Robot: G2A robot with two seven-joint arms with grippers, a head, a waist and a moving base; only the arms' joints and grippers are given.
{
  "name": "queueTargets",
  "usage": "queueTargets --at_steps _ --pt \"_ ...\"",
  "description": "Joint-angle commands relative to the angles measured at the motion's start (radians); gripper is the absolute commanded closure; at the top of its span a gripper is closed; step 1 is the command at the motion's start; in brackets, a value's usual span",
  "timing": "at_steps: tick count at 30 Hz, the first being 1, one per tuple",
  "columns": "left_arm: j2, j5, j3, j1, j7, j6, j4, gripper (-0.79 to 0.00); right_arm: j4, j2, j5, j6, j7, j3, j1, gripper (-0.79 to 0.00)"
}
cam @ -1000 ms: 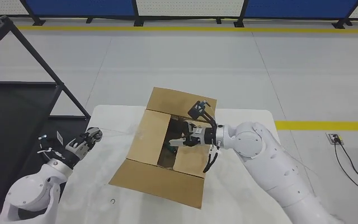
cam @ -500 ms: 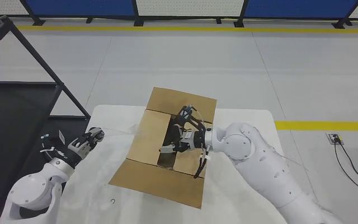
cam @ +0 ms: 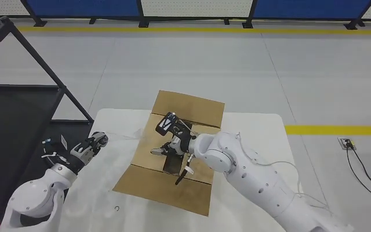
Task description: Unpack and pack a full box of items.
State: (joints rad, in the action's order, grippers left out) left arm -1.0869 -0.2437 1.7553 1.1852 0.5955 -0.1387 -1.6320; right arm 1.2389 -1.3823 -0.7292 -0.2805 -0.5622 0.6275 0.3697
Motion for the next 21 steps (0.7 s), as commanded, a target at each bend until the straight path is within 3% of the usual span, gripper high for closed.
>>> queueTargets --at_steps 1,9,14,16,18,21 --pt "0.000 0.000 0.000 0.000 0.000 0.000 0.000 0.000 0.011 -0.001 -0.009 -0.008 0.015 -0.004 0.013 -0.785" --pt "-0.001 0.000 -0.020 0.010 -0.032 -0.001 -0.027 0.000 0.017 -0.049 -0.197 0.125 0.090 -0.087 0.008 -0.785" --pt "0.000 -0.006 -0.025 0.008 -0.046 -0.005 -0.030 0.000 -0.016 -0.089 -0.250 0.204 0.110 -0.129 0.001 -0.619" --pt "0.001 -0.007 -0.027 0.008 -0.048 -0.006 -0.031 0.000 -0.035 -0.105 -0.258 0.239 0.117 -0.137 0.001 -0.474" --pt "0.001 -0.008 -0.030 0.006 -0.050 -0.007 -0.030 0.000 -0.050 -0.121 -0.265 0.276 0.120 -0.146 0.002 -0.388" --pt "0.002 -0.010 -0.033 0.003 -0.051 -0.007 -0.030 0.000 -0.067 -0.145 -0.278 0.312 0.114 -0.160 0.001 -0.382"
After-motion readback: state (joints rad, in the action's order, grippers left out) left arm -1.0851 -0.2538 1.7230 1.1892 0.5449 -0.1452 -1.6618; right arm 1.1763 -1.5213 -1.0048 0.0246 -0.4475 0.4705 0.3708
